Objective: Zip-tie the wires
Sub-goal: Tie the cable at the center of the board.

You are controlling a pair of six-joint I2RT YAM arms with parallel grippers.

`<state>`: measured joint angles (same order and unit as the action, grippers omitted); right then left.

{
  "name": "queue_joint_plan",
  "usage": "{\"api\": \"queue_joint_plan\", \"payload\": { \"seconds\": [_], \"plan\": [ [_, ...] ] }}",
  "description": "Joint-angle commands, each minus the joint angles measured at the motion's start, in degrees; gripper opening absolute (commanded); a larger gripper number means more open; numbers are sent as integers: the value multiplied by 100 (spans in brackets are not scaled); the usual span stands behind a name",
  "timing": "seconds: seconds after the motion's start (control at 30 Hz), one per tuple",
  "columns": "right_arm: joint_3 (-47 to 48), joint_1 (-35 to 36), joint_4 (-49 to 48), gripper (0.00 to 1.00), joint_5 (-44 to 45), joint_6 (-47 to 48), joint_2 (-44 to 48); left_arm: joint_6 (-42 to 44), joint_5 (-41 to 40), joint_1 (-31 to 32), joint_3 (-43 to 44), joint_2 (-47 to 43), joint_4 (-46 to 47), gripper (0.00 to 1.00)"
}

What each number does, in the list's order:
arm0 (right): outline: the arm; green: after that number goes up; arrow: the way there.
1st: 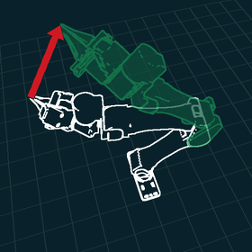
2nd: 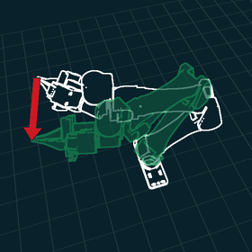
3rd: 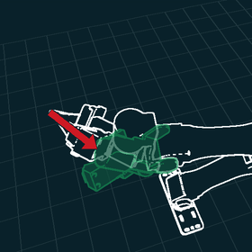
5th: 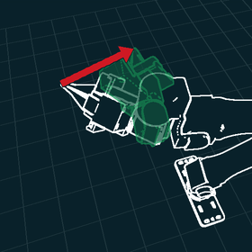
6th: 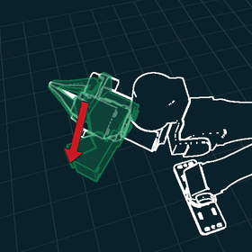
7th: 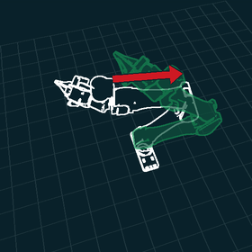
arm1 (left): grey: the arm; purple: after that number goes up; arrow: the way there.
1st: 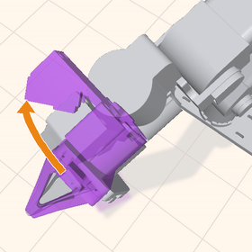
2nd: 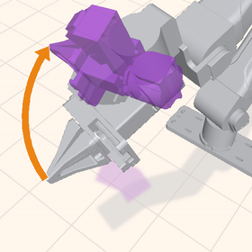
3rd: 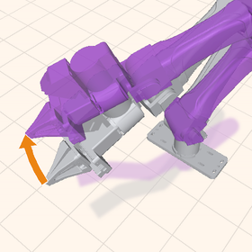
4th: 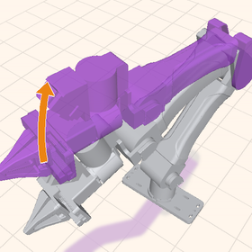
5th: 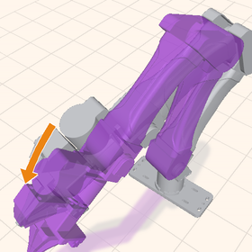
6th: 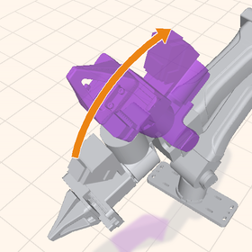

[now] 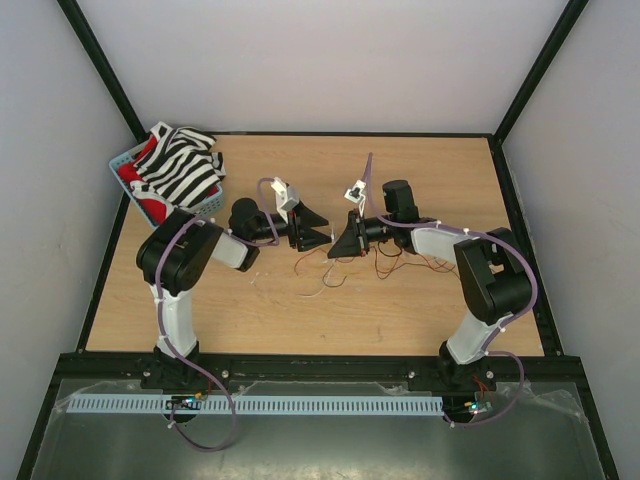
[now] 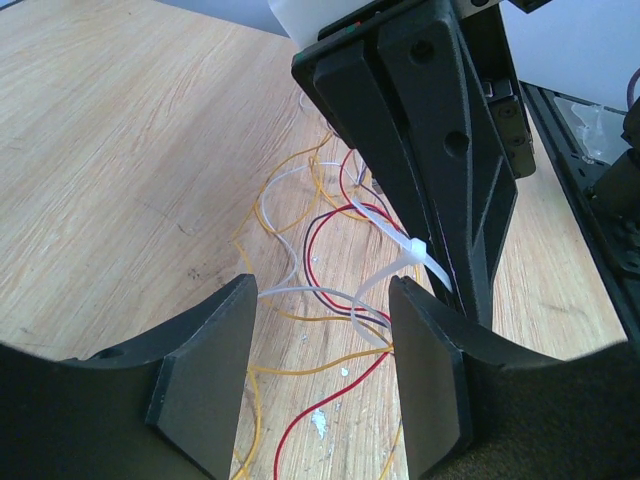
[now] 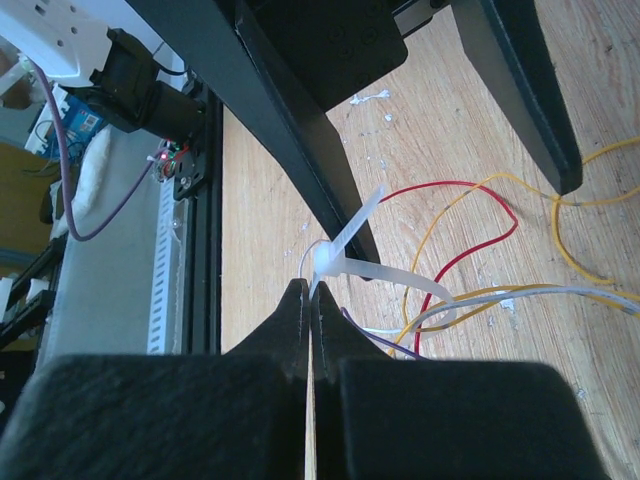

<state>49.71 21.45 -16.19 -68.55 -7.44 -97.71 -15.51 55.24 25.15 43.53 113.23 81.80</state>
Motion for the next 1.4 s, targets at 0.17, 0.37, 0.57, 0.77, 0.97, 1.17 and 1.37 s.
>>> {"api": "queue_joint_plan", "payload": {
  "seconds": [0.17, 0.37, 0.57, 0.77, 0.97, 1.17, 1.37],
  "plan": [
    [-45, 8, -51, 0, -324, 172, 49, 294, -18, 146, -28, 11, 302, 58],
    [-49, 7, -51, 0, -353, 165, 69, 274, -7, 234, 34, 39, 307, 59],
    [-32, 7, -52, 0, -310, 153, 66, 99, 130, 358, 172, 61, 310, 55],
    [-6, 7, -56, 0, -203, 104, 48, -26, 198, 400, 211, 17, 306, 37],
    [-38, 7, -61, 0, -51, 82, 80, 21, 115, 379, 137, -27, 310, 13],
    [-157, -3, -51, 13, 492, -108, 267, -157, -98, 183, 32, -64, 310, 2],
    [-239, -2, 4, 30, 764, -62, 478, 18, -215, 124, -102, -130, 304, 0]
  ]
}}
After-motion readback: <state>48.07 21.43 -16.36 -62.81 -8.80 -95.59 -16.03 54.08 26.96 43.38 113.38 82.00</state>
